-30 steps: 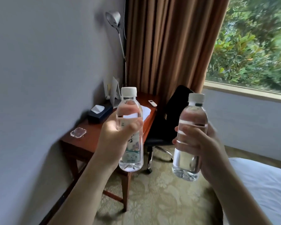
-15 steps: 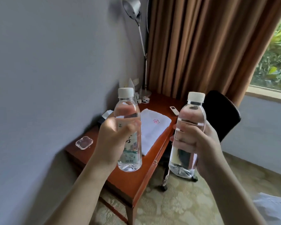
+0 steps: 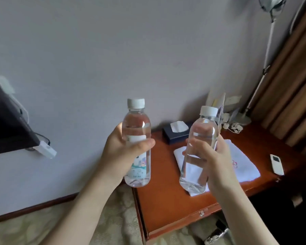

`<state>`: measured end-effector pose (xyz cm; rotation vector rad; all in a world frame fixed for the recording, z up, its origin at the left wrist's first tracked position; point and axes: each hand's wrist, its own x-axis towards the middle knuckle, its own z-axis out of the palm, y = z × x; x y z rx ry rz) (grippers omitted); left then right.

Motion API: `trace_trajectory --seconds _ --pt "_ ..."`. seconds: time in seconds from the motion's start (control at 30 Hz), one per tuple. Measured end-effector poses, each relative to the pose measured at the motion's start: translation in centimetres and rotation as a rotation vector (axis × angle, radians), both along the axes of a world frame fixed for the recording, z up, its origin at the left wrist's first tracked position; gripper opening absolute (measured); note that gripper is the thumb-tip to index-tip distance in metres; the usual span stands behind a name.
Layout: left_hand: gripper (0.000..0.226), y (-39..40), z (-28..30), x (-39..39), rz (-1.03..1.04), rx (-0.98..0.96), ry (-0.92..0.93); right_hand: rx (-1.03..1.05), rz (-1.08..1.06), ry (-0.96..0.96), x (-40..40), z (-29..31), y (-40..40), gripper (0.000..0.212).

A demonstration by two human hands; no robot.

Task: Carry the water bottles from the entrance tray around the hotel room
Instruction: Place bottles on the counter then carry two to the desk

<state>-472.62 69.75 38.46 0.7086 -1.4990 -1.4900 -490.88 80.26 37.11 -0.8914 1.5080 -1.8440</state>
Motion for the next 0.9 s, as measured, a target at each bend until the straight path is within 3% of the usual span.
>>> trace_trajectory --seconds 0.07,0.23,0.37,0.47,0.7,0.9 --pt "0.049 -0.8 -1.0 0.1 0.035 -0.007 -0.019 0.010 0.068 -0.015 -0.7 -1.0 -1.8 0.031" --pt "0.039 -3.9 -3.7 -0.2 0.041 0.028 0.020 0.042 0.204 -0.106 -2.1 -3.7 -7.1 0.030" --pt "0.053 -7.1 -8.0 -1.5 0.069 0.093 0.020 0.131 0.295 -0.097 -3.3 -7.2 -10.7 0.034" --pt "0.053 -9.2 -12.2 -3.5 0.115 0.140 -0.060 0.129 0.301 -0.035 -4.4 -9.8 -13.3 0.034" --pt "0.055 -11.1 -22.6 -7.4 0.194 0.170 -0.369 0.173 0.250 0.133 -6.6 -19.7 -16.8 0.057" --pt "0.066 -12.2 -30.1 -10.5 0.331 0.222 -0.442 0.300 0.195 0.178 -8.7 -28.9 -18.9 0.064"
